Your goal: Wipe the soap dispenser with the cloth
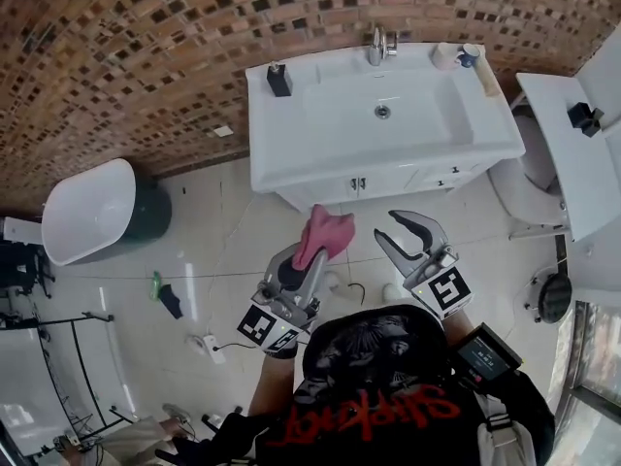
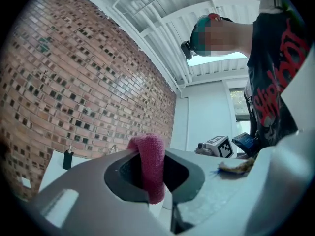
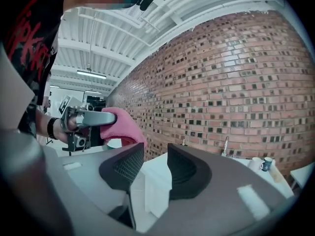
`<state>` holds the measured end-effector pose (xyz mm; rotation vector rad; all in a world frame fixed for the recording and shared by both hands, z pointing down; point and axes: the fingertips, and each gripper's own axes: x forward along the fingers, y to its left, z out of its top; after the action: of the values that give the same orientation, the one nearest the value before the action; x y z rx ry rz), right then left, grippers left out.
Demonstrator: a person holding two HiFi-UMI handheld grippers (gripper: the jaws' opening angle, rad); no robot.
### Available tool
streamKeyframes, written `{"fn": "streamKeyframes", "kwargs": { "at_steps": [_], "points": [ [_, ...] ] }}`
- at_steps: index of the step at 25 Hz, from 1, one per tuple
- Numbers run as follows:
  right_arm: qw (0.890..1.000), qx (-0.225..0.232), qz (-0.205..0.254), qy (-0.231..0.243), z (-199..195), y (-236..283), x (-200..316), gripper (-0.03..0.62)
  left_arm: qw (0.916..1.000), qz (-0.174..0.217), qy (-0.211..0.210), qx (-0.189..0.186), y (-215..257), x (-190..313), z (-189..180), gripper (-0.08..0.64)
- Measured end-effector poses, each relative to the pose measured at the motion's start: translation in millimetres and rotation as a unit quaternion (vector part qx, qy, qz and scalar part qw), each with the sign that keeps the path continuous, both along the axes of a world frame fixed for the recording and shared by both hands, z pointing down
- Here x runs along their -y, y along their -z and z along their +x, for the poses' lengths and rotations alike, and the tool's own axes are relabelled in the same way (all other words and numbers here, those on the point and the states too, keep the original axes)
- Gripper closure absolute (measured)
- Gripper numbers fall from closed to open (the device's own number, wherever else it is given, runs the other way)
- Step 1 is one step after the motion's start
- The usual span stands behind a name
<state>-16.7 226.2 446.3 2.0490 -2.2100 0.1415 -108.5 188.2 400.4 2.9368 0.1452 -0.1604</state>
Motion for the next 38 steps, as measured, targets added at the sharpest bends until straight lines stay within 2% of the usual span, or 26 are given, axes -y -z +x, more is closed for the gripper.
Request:
{"fn": "streamKeyframes", "kwargs": {
  "at_steps": [3, 5, 7, 9, 12, 15, 16, 18, 21, 23, 26, 31, 34, 38],
  "points": [
    [1.000, 0.018, -0.005, -0.013, 28, -5, -37, 0.449, 0.9987, 0.017, 0.019, 0.043, -7, -35, 24, 0.515],
    [0.997, 0.063, -0.032, -0.025, 42, -26, -66, 0.451, 0.9965, 0.014, 0.026, 0.078, -23, -60, 34, 0.515],
    [0.994, 0.095, -0.052, -0.026, 60, -55, -85, 0.457, 0.9956, -0.001, 0.038, 0.086, -39, -82, 52, 0.515],
    [0.994, 0.099, -0.038, -0.023, 77, -76, -98, 0.457, 0.9953, -0.013, 0.036, 0.089, -57, -110, 70, 0.515],
    [0.993, 0.108, -0.014, -0.034, 89, -90, -128, 0.463, 0.9925, -0.010, 0.008, 0.122, -81, -152, 86, 0.515],
    [0.993, 0.111, -0.002, -0.033, 94, -90, -152, 0.479, 0.9925, 0.001, 0.001, 0.122, -77, -170, 101, 0.515],
    [0.994, 0.109, 0.004, -0.029, 95, -88, -158, 0.503, 0.9931, 0.006, 0.004, 0.117, -71, -172, 105, 0.515],
    [0.995, 0.099, 0.019, -0.020, 95, -81, -167, 0.537, 0.9939, 0.015, 0.011, 0.109, -62, -174, 110, 0.515],
    [0.997, 0.076, 0.027, 0.001, 94, -75, -181, 0.548, 0.9945, 0.014, 0.018, 0.102, -60, -183, 114, 0.515],
    [0.996, 0.079, 0.034, 0.008, 91, -71, -190, 0.549, 0.9946, 0.007, 0.021, 0.102, -62, -189, 112, 0.515],
    [0.993, 0.113, 0.034, 0.011, 80, -63, -192, 0.551, 0.9940, 0.002, 0.036, 0.103, -63, -190, 100, 0.515],
    [0.985, 0.163, 0.017, 0.062, 37, -57, -190, 0.549, 0.9920, -0.012, 0.068, 0.106, -68, -190, 59, 0.515],
    [0.984, 0.153, 0.009, 0.092, 6, -59, -189, 0.551, 0.9915, -0.014, 0.077, 0.105, -76, -194, 31, 0.515],
    [0.984, 0.132, 0.029, 0.117, -46, -37, -198, 0.560, 0.9907, -0.016, 0.067, 0.117, -82, -203, -4, 0.515]
  ]
}}
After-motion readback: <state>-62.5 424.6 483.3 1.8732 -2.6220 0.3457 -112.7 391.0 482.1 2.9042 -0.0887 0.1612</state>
